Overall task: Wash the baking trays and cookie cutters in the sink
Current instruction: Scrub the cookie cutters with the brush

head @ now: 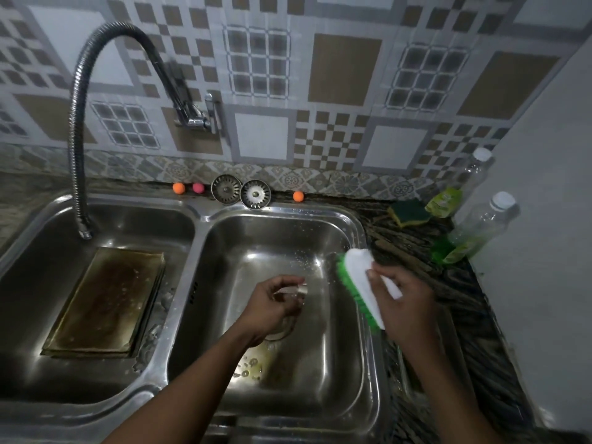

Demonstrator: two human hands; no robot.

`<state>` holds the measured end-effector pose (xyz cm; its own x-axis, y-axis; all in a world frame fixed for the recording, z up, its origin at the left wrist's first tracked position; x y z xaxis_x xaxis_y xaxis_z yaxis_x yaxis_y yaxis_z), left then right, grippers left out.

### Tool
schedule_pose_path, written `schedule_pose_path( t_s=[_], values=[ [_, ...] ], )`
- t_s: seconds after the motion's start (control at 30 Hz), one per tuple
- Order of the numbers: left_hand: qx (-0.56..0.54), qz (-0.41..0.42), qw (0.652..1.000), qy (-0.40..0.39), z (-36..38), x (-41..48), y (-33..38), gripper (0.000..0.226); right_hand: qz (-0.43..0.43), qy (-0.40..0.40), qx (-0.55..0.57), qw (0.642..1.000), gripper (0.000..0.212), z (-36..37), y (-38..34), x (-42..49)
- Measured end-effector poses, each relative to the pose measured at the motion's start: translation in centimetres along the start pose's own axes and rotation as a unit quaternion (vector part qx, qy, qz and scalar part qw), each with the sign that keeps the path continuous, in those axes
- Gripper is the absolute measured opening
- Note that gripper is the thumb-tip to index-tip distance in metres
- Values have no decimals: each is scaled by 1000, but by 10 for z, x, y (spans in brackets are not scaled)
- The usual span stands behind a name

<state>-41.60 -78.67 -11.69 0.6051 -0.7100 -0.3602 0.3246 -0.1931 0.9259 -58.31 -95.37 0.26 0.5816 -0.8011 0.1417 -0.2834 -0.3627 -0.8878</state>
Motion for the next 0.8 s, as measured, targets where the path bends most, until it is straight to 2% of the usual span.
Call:
schedule_pose_path(
  t_s=[0.1, 0.17, 0.4, 0.5, 0.6, 0.7, 0.8],
  values=[
    [43, 83, 995, -22, 3, 0, 32, 58, -29, -85, 24, 996, 17, 48, -20, 11],
    [84, 112, 990, -25, 0, -4, 44, 67, -26, -124, 18, 992, 11, 68, -22, 17],
    [57, 74, 996, 8, -22, -9, 34, 86, -22, -136, 9, 990, 9, 82, -20, 22],
    [-5, 47, 999, -2, -18, -11, 29, 80, -4, -106, 1, 994, 8, 81, -10, 21],
    [-101, 21, 995, -1, -9, -16, 25, 59, 11, -71, 24, 997, 4, 78, -6, 15],
    [-192, 7, 981, -6, -1, -19, 27, 38, 21, -53, 48, 997, 9, 79, -7, 11],
    [-284, -26, 958, 11, 4, -21, 23, 33, 18, -35, 59, 997, 12, 75, -9, 11]
  ],
)
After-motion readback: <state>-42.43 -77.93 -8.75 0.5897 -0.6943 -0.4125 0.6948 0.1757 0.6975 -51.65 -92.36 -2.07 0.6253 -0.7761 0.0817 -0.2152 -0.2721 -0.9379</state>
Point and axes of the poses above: each hand's wrist, its own x-axis towards the middle knuckle, its own z-axis out of the palm, y = z × x, the point moved 8 cm from there along x, towards the middle knuckle, and after that the axes turned 2 degrees about -y, right-handed, at the moved point
